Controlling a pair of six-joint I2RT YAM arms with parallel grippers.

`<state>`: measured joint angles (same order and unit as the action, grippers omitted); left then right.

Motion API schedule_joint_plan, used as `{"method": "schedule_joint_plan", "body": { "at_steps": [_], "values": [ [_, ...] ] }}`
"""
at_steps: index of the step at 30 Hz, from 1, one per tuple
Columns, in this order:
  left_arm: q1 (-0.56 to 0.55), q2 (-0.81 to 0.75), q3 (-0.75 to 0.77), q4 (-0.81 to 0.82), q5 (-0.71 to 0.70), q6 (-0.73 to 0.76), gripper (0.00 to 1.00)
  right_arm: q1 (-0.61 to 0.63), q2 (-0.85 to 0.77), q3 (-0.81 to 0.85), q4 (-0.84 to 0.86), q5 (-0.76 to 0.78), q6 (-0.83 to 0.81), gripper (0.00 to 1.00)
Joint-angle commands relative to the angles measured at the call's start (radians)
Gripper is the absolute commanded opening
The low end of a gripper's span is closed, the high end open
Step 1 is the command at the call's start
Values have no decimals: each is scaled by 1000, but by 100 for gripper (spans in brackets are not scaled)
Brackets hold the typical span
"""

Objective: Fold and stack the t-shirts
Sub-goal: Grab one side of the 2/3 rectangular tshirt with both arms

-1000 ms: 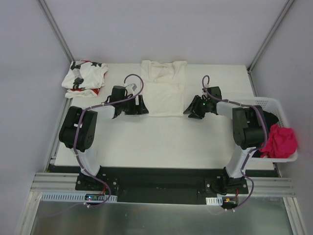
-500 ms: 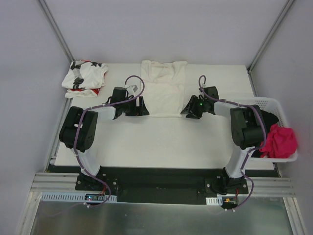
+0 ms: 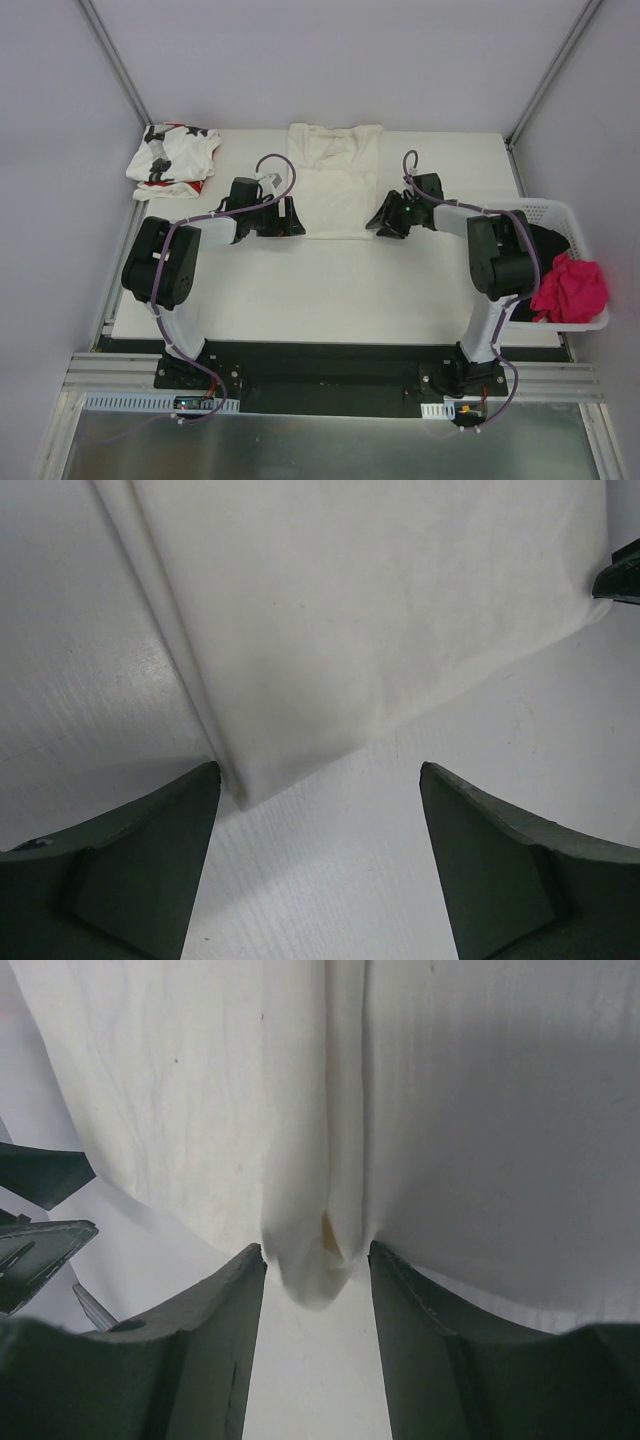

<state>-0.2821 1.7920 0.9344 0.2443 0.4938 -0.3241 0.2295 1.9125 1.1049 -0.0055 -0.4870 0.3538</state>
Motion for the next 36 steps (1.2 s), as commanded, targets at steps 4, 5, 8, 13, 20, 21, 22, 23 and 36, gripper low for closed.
{"method": "schedule_joint_plan", "body": {
  "at_steps": [4, 5, 8, 13, 20, 21, 22, 23, 36],
  "values": [
    [-9, -2, -11, -28, -8, 23, 81, 24, 37, 38, 25, 7, 10, 50],
    [-12, -3, -11, -30, -14, 23, 81, 25, 37, 36, 29, 7, 11, 50],
    [-28, -6, -8, -34, -17, 25, 81, 27, 42, 33, 35, 7, 16, 50],
    [-45, 16, 9, -34, -1, 10, 81, 34, 48, 30, 50, 2, 30, 50],
    [-49, 46, 14, -8, 28, -16, 80, 41, 48, 1, 79, -4, 50, 50],
    [-49, 47, 14, -2, 29, -18, 81, 44, 48, -2, 88, -4, 51, 50],
    [-49, 49, 12, 1, 34, -21, 80, 44, 46, -4, 90, -7, 54, 50],
    [-51, 49, 14, 1, 34, -23, 80, 45, 49, -5, 91, -7, 56, 49],
    [-51, 79, 20, 30, 60, -43, 55, 47, 59, -17, 128, -13, 80, 31]
  ]
}}
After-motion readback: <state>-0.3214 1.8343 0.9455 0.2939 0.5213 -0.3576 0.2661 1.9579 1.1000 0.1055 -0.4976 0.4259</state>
